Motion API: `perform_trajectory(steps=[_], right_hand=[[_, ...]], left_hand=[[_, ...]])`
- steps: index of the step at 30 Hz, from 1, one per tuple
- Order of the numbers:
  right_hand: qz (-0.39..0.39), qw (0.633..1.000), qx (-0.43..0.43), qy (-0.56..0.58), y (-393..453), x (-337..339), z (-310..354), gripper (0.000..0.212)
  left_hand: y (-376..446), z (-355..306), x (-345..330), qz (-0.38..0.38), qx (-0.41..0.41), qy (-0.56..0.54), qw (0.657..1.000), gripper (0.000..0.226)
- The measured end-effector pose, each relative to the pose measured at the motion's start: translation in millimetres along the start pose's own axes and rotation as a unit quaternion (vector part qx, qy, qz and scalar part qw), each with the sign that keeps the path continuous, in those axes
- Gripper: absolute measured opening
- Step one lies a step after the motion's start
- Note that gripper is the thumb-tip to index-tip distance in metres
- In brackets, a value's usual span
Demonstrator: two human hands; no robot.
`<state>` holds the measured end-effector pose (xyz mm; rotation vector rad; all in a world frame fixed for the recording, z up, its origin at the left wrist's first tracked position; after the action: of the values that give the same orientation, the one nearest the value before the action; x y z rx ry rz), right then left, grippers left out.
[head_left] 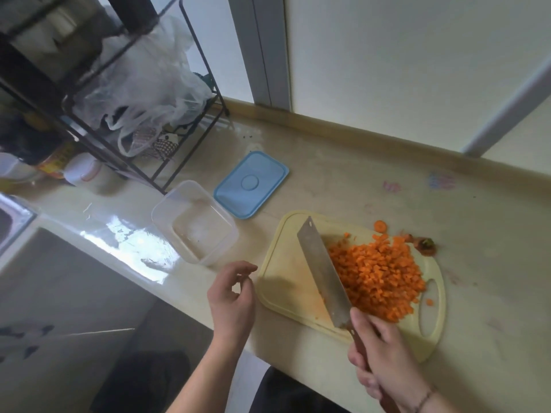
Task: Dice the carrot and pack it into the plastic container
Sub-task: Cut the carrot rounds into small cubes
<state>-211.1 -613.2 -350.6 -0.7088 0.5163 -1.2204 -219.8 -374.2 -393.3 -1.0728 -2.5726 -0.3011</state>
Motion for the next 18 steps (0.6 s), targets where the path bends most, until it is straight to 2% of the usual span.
perform_trajectory(steps=[3, 4, 6, 8, 10, 12, 14, 15, 17, 18], right_hand=[[0.019, 0.999, 0.029, -0.022, -9.0, 2.7, 5.2, 0.026], [0.016, 0.997, 0.061, -0.047, -12.6, 5.9, 7.4, 0.020], [-0.028, 0.969, 0.177, -0.171, -15.3, 21.8, 11.3, 0.032], [-0.048, 0.895, 0.275, -0.348, -20.7, 35.7, 15.7, 0.057], [-0.068, 0.798, 0.321, -0.505, -24.8, 47.4, 18.0, 0.086], [-0.050, 0.729, 0.344, -0.590, -25.8, 51.7, 19.9, 0.103], [-0.073, 0.660, 0.412, -0.624, -26.2, 51.6, 23.5, 0.090], [-0.087, 0.645, 0.416, -0.635, -29.0, 51.1, 29.1, 0.076], [-0.072, 0.651, 0.365, -0.662, -29.9, 51.4, 29.7, 0.051], [-0.052, 0.641, 0.317, -0.697, -27.9, 52.2, 25.1, 0.047]], left_hand=[[-4.0, -21.2, -2.3, -0.011, -0.039, -0.008, 0.999, 0.047], [-5.1, -33.8, -0.5, -0.019, -0.076, -0.014, 0.997, 0.042], [-6.2, -61.8, 4.4, -0.020, -0.172, -0.017, 0.985, 0.027], [-7.5, -85.6, 5.3, 0.028, -0.255, -0.001, 0.967, 0.013], [-9.6, -99.7, -5.2, 0.154, -0.299, 0.041, 0.941, 0.008], [-13.1, -96.9, -26.2, 0.291, -0.297, 0.185, 0.890, 0.009], [-18.6, -84.9, -46.8, 0.357, -0.278, 0.334, 0.827, 0.025], [-21.7, -79.6, -54.8, 0.369, -0.265, 0.366, 0.812, 0.031], [-26.7, -73.2, -66.6, 0.367, -0.244, 0.374, 0.816, 0.033], [-28.6, -72.6, -70.9, 0.361, -0.235, 0.373, 0.821, 0.031]])
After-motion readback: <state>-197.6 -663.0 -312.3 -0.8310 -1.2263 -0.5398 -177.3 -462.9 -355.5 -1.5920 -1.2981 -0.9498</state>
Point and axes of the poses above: each hand's wrist, its own y-axis towards the middle knuckle, its own x-axis out of the back of the hand, z = x × y, the point moved 3 cm from there along y, towards the middle knuckle, and after that the axes turned 3 degrees about -z, right-handed, at the moved point
